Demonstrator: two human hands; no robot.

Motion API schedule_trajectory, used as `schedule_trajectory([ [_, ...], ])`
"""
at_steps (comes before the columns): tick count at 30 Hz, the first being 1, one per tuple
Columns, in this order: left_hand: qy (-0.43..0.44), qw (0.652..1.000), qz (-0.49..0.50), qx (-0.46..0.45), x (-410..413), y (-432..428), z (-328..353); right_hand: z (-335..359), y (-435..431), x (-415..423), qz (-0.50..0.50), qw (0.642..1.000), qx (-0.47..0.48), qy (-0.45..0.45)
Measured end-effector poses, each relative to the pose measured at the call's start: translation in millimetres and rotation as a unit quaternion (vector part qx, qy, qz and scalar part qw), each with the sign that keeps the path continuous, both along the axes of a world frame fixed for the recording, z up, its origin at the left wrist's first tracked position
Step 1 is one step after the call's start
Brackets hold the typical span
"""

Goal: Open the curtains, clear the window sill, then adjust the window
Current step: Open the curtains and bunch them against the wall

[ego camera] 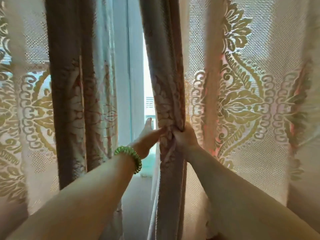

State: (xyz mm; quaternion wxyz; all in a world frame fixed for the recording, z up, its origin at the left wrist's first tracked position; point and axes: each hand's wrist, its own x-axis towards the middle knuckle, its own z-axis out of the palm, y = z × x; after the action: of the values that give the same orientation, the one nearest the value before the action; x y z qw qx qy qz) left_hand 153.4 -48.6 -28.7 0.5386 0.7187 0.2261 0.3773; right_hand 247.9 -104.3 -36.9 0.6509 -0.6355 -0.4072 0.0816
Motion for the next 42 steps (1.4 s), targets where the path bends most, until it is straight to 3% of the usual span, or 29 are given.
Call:
schedule_trajectory([
  [8, -0.085, 0.995, 0.002, 0.042, 128, -50, 2, -11, -61, 125, 0.097, 0.994, -0.019, 0.054],
  [10, -0.106, 0.994, -0.016, 0.037, 156, -63, 6, -5, -74, 151, 0.072, 0.996, -0.046, 0.014],
  [14, -0.17, 0.985, -0.033, -0.01, 230, -101, 10, 5, -108, 212, -0.082, 0.977, -0.128, -0.149],
  [19, -0.173, 0.984, 0.042, 0.016, 321, -125, 26, 11, -134, 288, 0.003, 0.994, -0.029, -0.103],
  [23, -0.169, 0.98, 0.099, 0.026, 387, -131, 33, 16, -151, 350, -0.013, 0.997, -0.007, -0.076],
  [29, -0.226, 0.972, 0.064, -0.01, 478, -133, 46, 26, -148, 440, -0.015, 0.996, 0.059, -0.072],
  [32, -0.207, 0.977, 0.052, 0.019, 523, -136, 58, 34, -149, 483, -0.011, 0.994, 0.059, -0.09],
  [34, -0.184, 0.975, 0.097, 0.075, 556, -145, 64, 37, -156, 519, -0.012, 0.994, 0.062, -0.091],
  [38, 0.073, 0.925, 0.273, 0.256, 600, -157, 65, 40, -175, 581, -0.034, 0.994, 0.042, -0.096],
  [40, 0.056, 0.929, 0.248, 0.27, 626, -162, 63, 36, -181, 606, -0.036, 0.993, 0.04, -0.107],
  [42, -0.026, 0.95, 0.197, 0.24, 648, -167, 58, 32, -184, 623, -0.041, 0.991, 0.044, -0.123],
])
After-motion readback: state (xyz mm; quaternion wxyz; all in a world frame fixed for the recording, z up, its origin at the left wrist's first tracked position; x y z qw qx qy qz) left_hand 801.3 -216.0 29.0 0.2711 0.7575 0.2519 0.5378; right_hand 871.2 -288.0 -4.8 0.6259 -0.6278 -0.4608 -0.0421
